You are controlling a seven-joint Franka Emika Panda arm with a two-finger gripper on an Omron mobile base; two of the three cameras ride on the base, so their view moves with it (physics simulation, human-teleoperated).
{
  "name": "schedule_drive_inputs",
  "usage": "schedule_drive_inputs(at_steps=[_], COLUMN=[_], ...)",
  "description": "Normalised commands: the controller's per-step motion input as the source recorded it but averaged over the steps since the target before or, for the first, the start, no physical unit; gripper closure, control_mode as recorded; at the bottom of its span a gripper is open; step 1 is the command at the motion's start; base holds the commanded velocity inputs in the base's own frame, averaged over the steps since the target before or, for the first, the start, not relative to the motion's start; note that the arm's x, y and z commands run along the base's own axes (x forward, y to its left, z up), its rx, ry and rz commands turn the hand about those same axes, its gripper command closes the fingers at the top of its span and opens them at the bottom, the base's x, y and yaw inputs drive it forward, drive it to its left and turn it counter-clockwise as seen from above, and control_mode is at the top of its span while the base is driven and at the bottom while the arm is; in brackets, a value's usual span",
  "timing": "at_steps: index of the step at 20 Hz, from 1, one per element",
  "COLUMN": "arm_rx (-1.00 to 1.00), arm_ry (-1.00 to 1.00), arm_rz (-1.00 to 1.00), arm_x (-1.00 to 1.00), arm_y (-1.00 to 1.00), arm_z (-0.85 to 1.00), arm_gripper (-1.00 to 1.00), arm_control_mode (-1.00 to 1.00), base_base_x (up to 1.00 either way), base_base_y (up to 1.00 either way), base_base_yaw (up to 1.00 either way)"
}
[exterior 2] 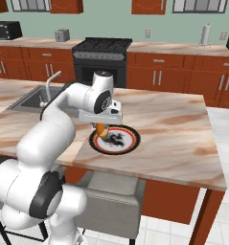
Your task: Move the hot dog bun to the plate on the dining table and place the condiment next to that plate. Then navigate to the fridge and take the sausage and place it on the plate as well.
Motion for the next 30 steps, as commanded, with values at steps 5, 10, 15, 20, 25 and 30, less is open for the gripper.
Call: schedule_drive_inputs(at_steps=[5, 10, 15, 20, 25, 30], arm_rx=[0.00, 0.00, 0.00, 0.00, 0.00, 0.00], arm_ry=[0.00, 0.01, 0.05, 0.07, 0.09, 0.08], arm_rz=[0.00, 0.00, 0.00, 0.00, -0.01, -0.01], arm_x=[0.50, 0.64, 0.66, 0.57, 0.43, 0.38], arm_y=[-0.19, -0.05, 0.00, 0.00, 0.00, 0.00], arm_z=[-0.48, -0.39, -0.32, -0.39, -0.36, -0.28], arm_gripper=[1.00, 1.00, 1.00, 1.00, 1.00, 1.00], arm_control_mode=[-1.00, -1.00, -1.00, -1.00, -1.00, -1.00], base_base_x=[0.00, 0.00, 0.00, 0.00, 0.00, 0.00], base_base_y=[0.00, 0.00, 0.00, 0.00, 0.00, 0.00], base_base_yaw=[0.00, 0.00, 0.00, 0.00, 0.00, 0.00])
